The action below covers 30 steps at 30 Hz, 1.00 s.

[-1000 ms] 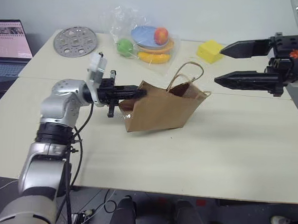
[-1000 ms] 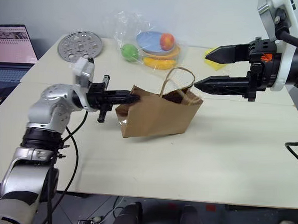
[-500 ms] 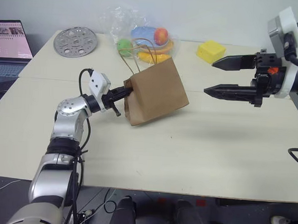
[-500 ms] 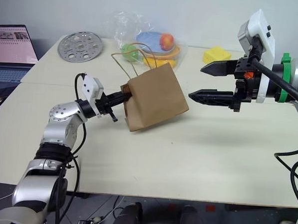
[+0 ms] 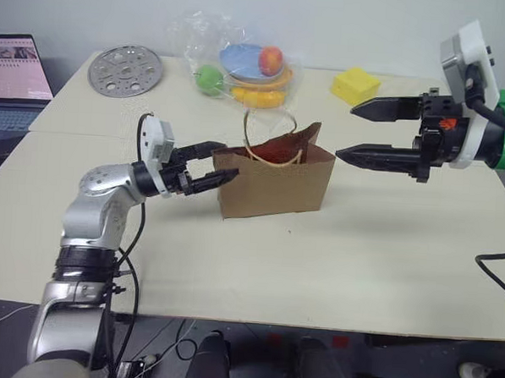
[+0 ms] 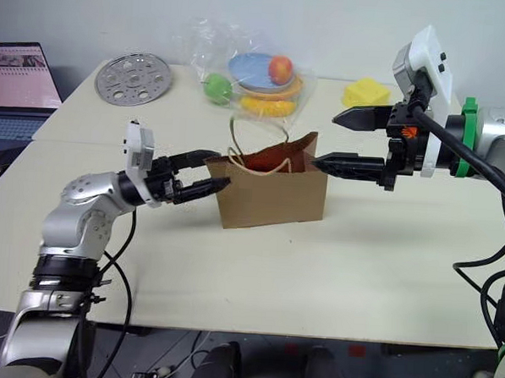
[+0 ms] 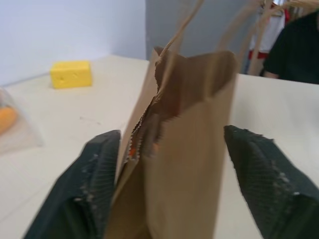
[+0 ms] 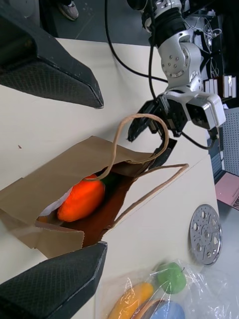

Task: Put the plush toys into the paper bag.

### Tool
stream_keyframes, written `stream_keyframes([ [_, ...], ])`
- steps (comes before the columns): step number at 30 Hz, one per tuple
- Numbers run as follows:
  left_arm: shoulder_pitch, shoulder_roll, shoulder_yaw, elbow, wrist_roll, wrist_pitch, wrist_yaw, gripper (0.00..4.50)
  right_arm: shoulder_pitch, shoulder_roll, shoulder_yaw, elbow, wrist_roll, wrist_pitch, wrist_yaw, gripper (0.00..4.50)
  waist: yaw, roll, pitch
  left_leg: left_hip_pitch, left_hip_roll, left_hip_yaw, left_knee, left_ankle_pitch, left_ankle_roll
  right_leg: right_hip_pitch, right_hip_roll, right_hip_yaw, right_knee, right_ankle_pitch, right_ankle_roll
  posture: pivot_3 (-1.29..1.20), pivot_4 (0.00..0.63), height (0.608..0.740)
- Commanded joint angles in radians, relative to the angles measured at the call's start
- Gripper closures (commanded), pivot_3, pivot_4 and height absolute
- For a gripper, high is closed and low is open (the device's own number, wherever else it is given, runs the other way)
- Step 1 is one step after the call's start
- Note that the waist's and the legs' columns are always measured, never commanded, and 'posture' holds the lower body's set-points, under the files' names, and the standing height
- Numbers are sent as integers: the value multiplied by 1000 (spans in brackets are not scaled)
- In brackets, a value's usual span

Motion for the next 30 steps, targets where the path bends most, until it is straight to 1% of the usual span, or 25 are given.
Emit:
stream_keyframes([
  [1, 20, 19, 41, -97, -24, 8, 26, 28, -13, -6, -35, -17, 0, -20, -6, 0, -1, 0, 0, 0, 0, 0, 0, 0, 0, 0, 0, 0, 0, 0, 0, 0, 150, 740],
  [4, 7, -4, 31, -55, 9, -39, 45, 28, -15, 3, -28, -15, -1, -24, -7, 0, 0, 0, 0, 0, 0, 0, 0, 0, 0, 0, 0, 0, 0, 0, 0, 0, 150, 740],
  [7, -13, -13, 8, 0, 37, -81, 23, 28, -17, 7, -21, -10, -9, -32, -5, 0, 2, 0, 0, 0, 0, 0, 1, 0, 0, 0, 0, 0, 1, 0, 0, 0, 150, 740],
  [9, -45, -26, -14, 80, 61, -124, -8, 28, -24, 8, -12, 0, -19, -41, 1, 0, 2, 0, 0, 0, 0, 0, 1, 0, 0, 0, 0, 0, 1, 0, 0, 0, 150, 740],
  [11, -114, -42, -29, 274, 111, -225, -53, 28, -36, 7, -6, 6, -21, -39, 4, 0, 7, 0, 0, 1, 0, 0, 1, 0, 0, 0, 0, 0, 1, 0, 0, 0, 150, 740],
  [13, -161, -52, -35, 388, 133, -283, -91, 28, -39, 7, -8, 7, -19, -33, 3, 0, 7, 0, 0, 1, 0, 0, 2, 0, 0, 0, 0, 0, 2, 0, 0, 0, 150, 740],
  [16, -217, -67, -33, 478, 123, -309, -165, 28, -33, 1, -12, 6, -22, -31, 5, 0, 6, 0, 0, 1, 0, 0, 1, 0, 0, 0, 0, 0, 2, 0, 0, 0, 150, 740],
  [19, -251, -72, -39, 520, 135, -333, -220, 28, -31, -7, -19, 5, -22, -26, 6, 0, 5, 0, 0, 1, 0, 0, 0, 0, 0, -1, 0, 0, 3, 0, 0, 0, 150, 740],
  [22, -270, -79, -32, 550, 140, -349, -234, 629, -27, -12, -23, 8, -29, -31, 6, 0, 1, 0, 0, 1, 0, 0, 0, 0, 0, -1, 0, 0, 3, 0, 0, 0, 150, 740],
  [30, -281, -86, -29, 570, 146, -351, -256, 3075, -24, -17, -28, 10, -34, -33, 9, 0, -3, 0, 0, 1, 0, 0, 1, 0, 0, -1, 0, 0, 4, 0, 0, 0, 150, 740],
])
